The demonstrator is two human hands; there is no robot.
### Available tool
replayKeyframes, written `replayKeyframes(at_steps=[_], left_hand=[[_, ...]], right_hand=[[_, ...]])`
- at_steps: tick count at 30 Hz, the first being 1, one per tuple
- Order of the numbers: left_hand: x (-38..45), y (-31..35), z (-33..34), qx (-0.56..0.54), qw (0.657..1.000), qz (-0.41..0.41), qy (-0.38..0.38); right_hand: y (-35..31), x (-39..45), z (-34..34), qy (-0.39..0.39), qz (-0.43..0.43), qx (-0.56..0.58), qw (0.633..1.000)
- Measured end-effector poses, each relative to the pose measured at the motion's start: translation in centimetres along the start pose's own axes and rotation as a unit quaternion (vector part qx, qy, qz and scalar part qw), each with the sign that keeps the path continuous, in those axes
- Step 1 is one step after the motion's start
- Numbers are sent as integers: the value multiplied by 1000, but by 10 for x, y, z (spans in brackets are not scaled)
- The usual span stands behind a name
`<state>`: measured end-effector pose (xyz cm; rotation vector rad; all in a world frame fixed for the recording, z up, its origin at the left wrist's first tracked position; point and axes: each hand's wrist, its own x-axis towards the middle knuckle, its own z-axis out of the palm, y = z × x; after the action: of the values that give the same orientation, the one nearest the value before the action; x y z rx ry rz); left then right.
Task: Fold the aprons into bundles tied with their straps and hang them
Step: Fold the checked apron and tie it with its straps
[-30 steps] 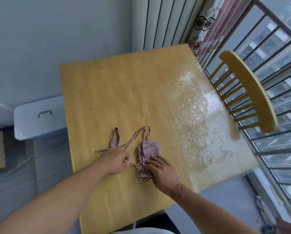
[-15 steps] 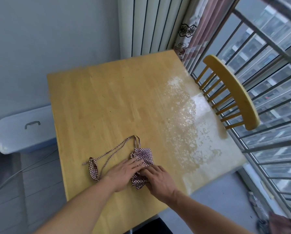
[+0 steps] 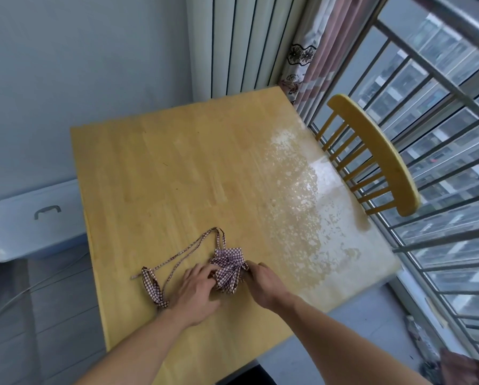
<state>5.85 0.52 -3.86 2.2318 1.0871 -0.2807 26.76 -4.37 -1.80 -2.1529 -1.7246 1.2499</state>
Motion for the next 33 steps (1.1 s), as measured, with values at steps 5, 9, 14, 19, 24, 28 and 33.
replayKeyframes(at_steps=[5,9,14,19,24,28,33], left_hand=[[14,11,-17,-107,986,-129,-3],[26,6,-13,-170,960,-221,-6],[36,11,-9,-190,939,-287,-5],[44,11,-11,-190,922,-337,37],[48,17,-9,-171,944,-282,34],[48,15,-12,-271,919,-284,34],[32,-2,-18,-560,787,-257,-33]], right_hand=[[-7,26,-6,-11,90,14,996],[-10,36,-8,-15,113,37,993],[1,42,-5,-15,174,80,981],[6,46,4,58,203,107,971],[6,55,-1,30,152,62,986],[9,57,-6,4,139,104,985],[4,48,-17,-56,127,290,947]])
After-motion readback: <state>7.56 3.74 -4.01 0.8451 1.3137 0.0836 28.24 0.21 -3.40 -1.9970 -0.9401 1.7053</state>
